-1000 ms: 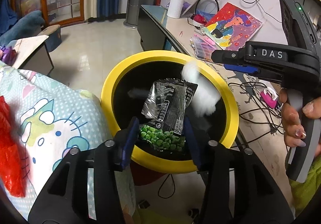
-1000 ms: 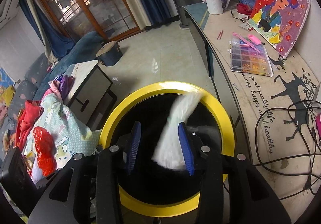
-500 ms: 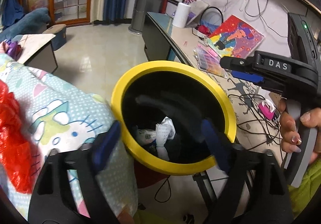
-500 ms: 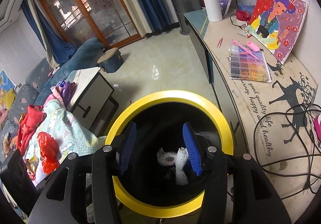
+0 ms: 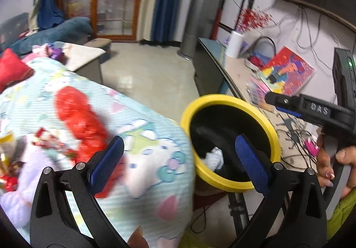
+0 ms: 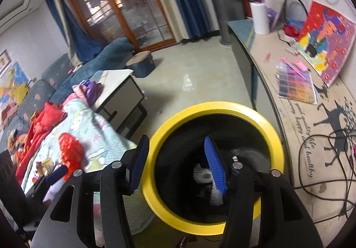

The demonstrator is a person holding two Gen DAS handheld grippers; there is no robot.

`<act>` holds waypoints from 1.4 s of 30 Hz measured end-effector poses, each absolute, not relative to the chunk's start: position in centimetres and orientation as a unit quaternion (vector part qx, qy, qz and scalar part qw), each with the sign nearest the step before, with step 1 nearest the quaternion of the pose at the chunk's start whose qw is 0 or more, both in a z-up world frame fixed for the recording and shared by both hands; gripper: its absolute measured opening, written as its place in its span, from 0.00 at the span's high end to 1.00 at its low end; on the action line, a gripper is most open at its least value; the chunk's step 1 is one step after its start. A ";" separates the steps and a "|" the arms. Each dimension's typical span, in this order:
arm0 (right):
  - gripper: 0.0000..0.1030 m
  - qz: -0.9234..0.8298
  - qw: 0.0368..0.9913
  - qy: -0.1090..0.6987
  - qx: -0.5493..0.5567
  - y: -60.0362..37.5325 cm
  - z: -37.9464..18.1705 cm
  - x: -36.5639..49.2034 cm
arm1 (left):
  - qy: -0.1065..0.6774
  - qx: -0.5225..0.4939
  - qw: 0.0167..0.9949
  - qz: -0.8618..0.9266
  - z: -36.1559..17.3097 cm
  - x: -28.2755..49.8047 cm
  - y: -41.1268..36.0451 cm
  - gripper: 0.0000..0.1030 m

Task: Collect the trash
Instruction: 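Move both tools back over the remaining trash on the bedspread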

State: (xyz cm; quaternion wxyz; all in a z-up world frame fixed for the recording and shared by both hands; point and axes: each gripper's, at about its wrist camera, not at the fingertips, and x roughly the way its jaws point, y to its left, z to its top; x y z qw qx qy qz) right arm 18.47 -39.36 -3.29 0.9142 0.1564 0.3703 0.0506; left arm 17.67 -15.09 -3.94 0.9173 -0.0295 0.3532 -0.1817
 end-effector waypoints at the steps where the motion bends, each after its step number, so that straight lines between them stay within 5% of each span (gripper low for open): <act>1: 0.49 0.055 0.916 0.367 0.153 -38.9 -3.1 18.3 | 0.348 -0.031 0.921 -0.174 -3.7 17.5 -14.4 0.11; 24: 0.46 0.158 0.946 0.279 0.046 -27.5 1.9 13.9 | 0.269 -0.066 0.958 -0.069 -0.2 13.7 -4.4 0.11; 42: 0.46 0.210 0.932 0.297 -0.011 -19.6 0.9 12.9 | 0.255 -0.105 0.961 -0.013 -0.2 11.2 2.7 0.11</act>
